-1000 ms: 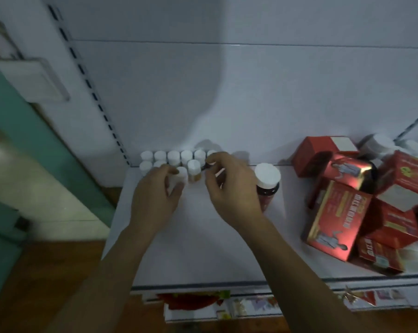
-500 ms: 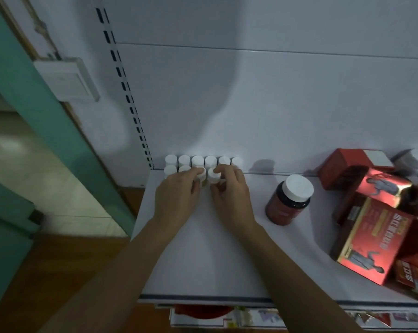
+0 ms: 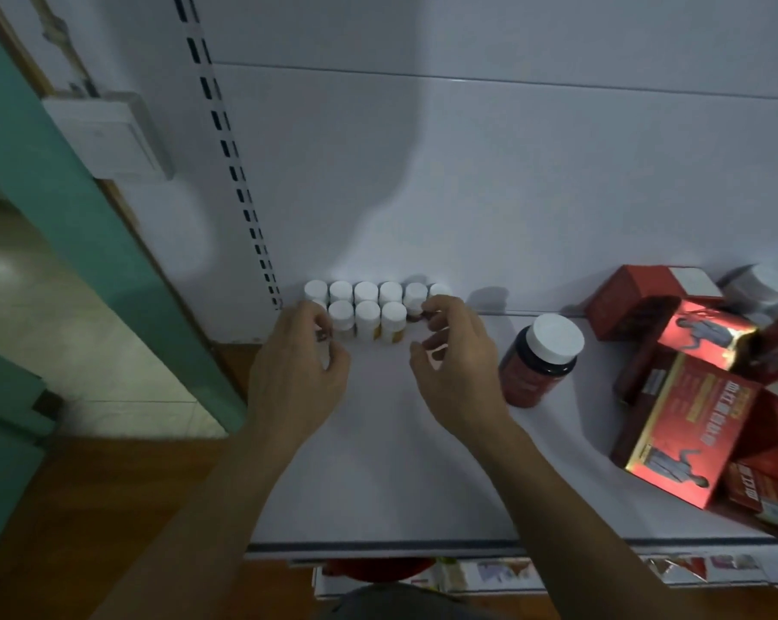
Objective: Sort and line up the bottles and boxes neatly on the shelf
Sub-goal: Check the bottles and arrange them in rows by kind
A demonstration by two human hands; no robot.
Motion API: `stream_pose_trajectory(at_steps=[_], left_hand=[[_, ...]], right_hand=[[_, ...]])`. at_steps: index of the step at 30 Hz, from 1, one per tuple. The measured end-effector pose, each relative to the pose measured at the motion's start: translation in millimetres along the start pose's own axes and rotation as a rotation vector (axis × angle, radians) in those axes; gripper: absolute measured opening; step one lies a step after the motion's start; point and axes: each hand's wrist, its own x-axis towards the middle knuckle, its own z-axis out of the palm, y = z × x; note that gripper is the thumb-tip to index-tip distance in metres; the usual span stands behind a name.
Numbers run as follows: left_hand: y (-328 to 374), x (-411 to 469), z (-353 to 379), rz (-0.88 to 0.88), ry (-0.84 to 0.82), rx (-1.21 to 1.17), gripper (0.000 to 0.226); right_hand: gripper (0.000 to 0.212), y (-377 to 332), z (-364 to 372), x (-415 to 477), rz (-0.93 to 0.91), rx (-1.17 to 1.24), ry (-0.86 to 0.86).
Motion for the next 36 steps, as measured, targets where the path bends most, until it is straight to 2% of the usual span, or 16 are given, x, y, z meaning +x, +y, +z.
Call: stream_pose_trajectory(at_steps=[2,5,8,10,11,13,15,18,22,26,29,31,36], left_hand=[[17.6,0.8,-3.6,0.057,-0.190,0.024,0.014],[51.5,-0.2,8.9,0.192,-0.373,-0.009,0.023],[101.8,-0.1,33.8,0.314,-0.383,-0.166,0.056],[132.9,1.8,55.1,0.311,-0.380,-0.307,0.079],[144.9,2.0,67.5,0.285,-0.396,-0.369,0.084],[161.0,-2.1,93.3,0.257,-0.444,-0.432,0.079],[168.4,-7.8,112.3,0.283,-0.433,-0.467,0.069],[168.7,-9.5,123.4,0.262,-0.380,-0.516,0.067],[162.9,-11.0,129.7,0.226,-0.367,-0.564,0.074],[163.1,-13.2,133.3,0.198,-0.366,-0.584,0.076],[168.8,-17.7,130.7,0.140,-0.339,-0.600,0.087],[174.0,-23.7,124.4,0.030,-0.295,-0.640,0.092],[217.5,-50.8,95.3,-0.106,-0.061,-0.825,0.063]], right_hand=[[0.040,-21.2,-45.4,-2.1,-0.011,-0.044,0.007],[0.030,-36.2,-115.2,2.5,-0.070,-0.124,0.108],[0.021,-15.8,-158.0,3.3,-0.033,-0.311,0.206],[0.020,11.8,-173.5,-4.9,0.061,-0.460,0.272],[0.023,24.8,-177.3,-12.3,0.137,-0.524,0.306],[0.034,45.7,-173.6,-33.6,0.285,-0.670,0.342],[0.048,56.7,-155.8,-56.7,0.393,-0.826,0.286],[0.062,63.0,-127.9,-76.5,0.430,-0.942,0.162],[0.070,65.1,-135.0,-76.0,0.430,-0.854,0.227],[0.079,68.3,-150.4,-83.4,0.418,-0.787,0.174],[0.075,70.3,-159.5,-83.9,0.379,-0.607,0.102],[0.074,65.4,-173.2,-82.3,0.313,-0.469,0.144],[0.074,49.8,-253.9,-89.3,0.187,-0.210,0.311]])
